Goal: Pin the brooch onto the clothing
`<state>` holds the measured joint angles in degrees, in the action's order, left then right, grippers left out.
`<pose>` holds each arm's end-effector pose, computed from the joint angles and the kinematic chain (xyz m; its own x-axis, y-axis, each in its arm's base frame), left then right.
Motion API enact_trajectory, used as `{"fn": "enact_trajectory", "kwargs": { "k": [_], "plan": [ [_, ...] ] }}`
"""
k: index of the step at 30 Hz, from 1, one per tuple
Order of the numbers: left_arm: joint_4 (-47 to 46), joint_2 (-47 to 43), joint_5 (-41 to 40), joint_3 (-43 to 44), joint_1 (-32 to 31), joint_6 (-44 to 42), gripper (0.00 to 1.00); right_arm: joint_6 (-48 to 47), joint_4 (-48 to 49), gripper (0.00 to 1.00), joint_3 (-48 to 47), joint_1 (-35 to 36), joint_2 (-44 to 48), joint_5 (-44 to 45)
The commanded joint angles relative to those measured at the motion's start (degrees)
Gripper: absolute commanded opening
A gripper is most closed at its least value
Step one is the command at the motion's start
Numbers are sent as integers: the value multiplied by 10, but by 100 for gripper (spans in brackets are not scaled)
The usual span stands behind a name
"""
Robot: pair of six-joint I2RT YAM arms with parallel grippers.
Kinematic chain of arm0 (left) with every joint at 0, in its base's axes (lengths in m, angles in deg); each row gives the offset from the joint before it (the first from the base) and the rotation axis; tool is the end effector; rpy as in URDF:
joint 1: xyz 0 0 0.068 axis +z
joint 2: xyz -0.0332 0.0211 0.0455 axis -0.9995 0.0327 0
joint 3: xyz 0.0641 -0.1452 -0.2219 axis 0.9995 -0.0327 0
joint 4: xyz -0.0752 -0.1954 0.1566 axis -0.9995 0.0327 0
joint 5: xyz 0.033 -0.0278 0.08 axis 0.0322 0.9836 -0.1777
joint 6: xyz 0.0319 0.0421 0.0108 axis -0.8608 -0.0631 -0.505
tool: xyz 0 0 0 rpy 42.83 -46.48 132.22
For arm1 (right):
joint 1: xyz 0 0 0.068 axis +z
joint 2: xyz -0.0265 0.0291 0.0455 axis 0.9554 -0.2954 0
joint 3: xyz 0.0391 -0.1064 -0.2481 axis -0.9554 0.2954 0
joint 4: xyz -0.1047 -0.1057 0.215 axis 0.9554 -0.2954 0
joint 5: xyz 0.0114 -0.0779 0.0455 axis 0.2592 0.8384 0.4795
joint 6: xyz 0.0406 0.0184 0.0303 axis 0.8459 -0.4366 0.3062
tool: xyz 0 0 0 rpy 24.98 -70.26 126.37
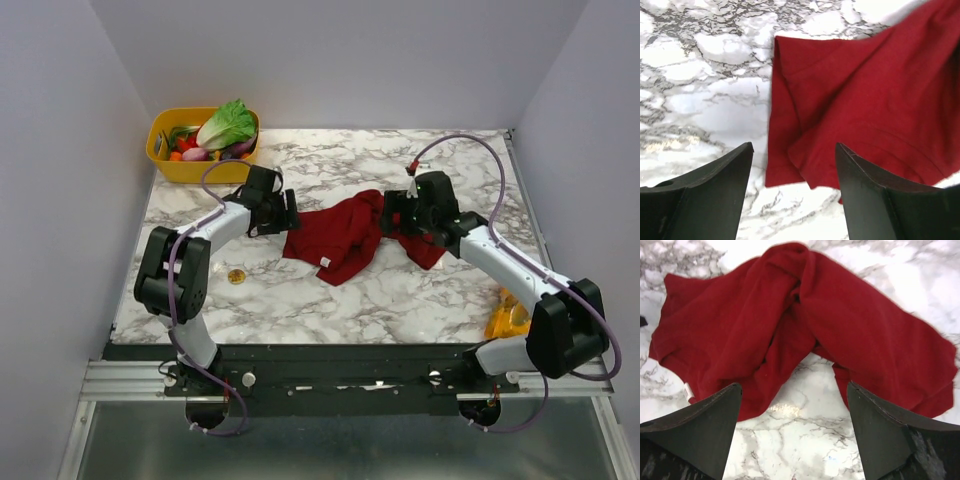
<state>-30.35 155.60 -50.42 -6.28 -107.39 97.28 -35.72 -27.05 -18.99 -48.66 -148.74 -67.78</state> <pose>0.3407 -0.1248 0.2016 -0.8494 -0.1987 -0.4889 0.0142 0.9175 -0.3975 0.2779 0.1235 0.2686 -0.6461 0.0015 -0.7633 -0.2227 0.9561 0.1904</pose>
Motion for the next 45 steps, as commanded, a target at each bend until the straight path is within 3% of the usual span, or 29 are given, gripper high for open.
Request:
{"fn": "enact_trajectory", "kwargs": {
  "k": [1, 9, 12, 13, 15, 16, 18, 26, 29, 30, 31, 34, 45],
  "plan": [
    [-50, 42, 65, 20, -1, 8, 71, 8, 8, 93, 15, 11, -15, -52],
    [-72, 65, 97, 10, -2, 23, 60, 10, 11, 93, 20, 11, -24, -55],
    [-83, 70, 113, 1, -2, 25, 42, 10, 10, 93, 16, 11, -34, -57],
    [-92, 65, 119, -5, -2, 26, 29, 10, 11, 93, 15, 11, -35, -60],
    [-101, 59, 128, -9, -2, 26, 17, 8, 12, 93, 15, 11, -36, -65],
    [-105, 55, 133, -8, -2, 25, 7, 7, 11, 93, 15, 11, -35, -65],
    [-105, 51, 134, -5, -2, 23, 0, 3, 12, 93, 17, 11, -30, -65],
    [-81, 8, 108, 1, -2, 17, 0, -9, 13, 92, 33, 18, -12, -87],
    [-56, -6, 77, -1, -2, 12, 4, -10, 13, 92, 34, 27, -11, -89],
    [-49, -7, 62, -1, -1, 10, 11, -10, 14, 92, 36, 30, -11, -89],
    [-39, -7, 54, -4, 0, 10, 37, -10, 14, 92, 37, 31, -11, -91],
    [-43, -1, 54, -16, 4, 14, 57, -10, 16, 92, 40, 36, -15, -92],
    [-51, 45, 69, -19, 6, 30, 58, -10, 17, 92, 42, 38, -15, -88]
  ]
}}
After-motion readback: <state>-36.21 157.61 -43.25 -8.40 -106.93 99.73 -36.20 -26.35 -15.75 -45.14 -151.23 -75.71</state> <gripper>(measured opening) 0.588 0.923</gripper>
